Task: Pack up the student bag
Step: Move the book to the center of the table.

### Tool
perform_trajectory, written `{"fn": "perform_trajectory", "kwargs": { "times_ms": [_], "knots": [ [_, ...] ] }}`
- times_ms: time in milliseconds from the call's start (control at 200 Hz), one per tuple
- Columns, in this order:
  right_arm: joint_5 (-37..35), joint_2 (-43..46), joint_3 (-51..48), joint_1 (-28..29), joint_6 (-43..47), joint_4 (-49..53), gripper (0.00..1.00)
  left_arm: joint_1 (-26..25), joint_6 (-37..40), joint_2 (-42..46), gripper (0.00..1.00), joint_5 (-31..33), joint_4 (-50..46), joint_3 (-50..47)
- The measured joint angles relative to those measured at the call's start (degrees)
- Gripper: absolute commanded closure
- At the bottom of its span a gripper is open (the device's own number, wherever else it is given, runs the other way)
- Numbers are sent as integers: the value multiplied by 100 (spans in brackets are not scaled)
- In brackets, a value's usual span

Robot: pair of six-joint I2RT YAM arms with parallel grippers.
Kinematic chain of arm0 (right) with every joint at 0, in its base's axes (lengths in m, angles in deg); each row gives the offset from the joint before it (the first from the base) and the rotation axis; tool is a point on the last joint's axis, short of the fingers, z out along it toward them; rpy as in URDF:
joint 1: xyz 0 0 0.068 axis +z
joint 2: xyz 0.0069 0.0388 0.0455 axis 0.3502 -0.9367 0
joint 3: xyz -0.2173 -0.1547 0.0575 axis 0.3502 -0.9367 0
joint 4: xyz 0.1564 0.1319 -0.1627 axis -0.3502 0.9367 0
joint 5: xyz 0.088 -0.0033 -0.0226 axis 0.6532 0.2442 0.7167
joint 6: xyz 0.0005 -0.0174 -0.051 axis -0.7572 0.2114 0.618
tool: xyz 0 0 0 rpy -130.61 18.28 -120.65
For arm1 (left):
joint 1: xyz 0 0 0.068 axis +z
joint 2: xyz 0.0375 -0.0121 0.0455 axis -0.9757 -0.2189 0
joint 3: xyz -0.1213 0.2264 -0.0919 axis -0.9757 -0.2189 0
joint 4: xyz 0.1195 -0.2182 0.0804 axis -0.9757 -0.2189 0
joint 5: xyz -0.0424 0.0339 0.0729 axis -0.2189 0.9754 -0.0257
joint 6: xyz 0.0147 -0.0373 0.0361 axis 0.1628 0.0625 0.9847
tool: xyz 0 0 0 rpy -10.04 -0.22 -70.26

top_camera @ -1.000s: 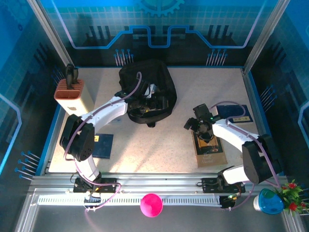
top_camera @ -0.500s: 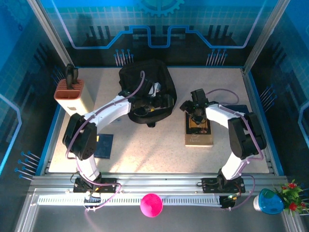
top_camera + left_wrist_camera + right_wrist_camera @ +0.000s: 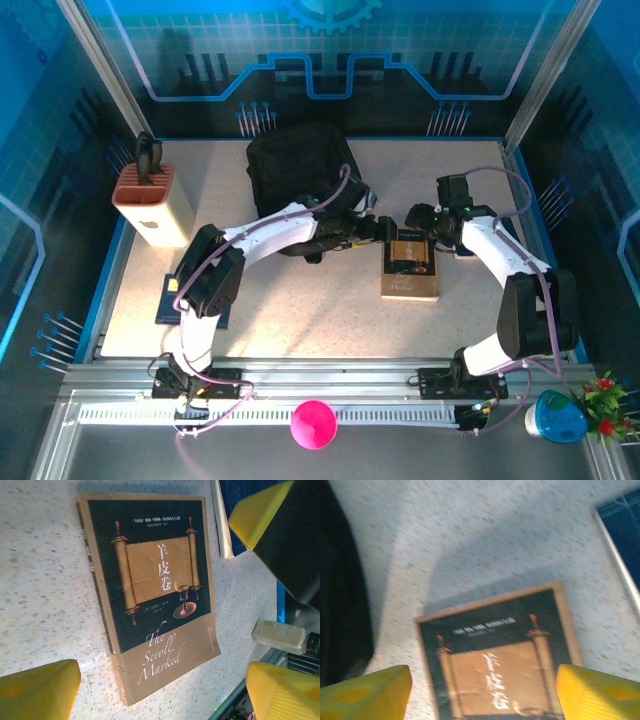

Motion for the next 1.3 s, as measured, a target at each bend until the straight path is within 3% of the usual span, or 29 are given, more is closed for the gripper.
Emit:
{"fn": "perform_trajectory", "kwargs": {
  "times_ms": [140,365,560,925,1121,1296],
  "knots": [
    [55,-7,-308,-229,313,382,44,-83,-181,-341,16,2,-52,221],
    [216,-238,-544,-483,511,514,54,-85,-514,-918,24,7,-122,555],
    [221,-527,-544,-549,588,522,54,-85,-774,-1244,38,2,-181,695],
    [527,-739,-544,-737,715,450,57,-81,-1060,-1558,53,-116,-162,767],
    [693,-787,-535,-778,734,428,58,-79,-1128,-1663,55,-264,-103,846],
    [940,-844,-531,-872,758,393,60,-66,-1222,-1738,50,-448,-24,931]
  ]
}}
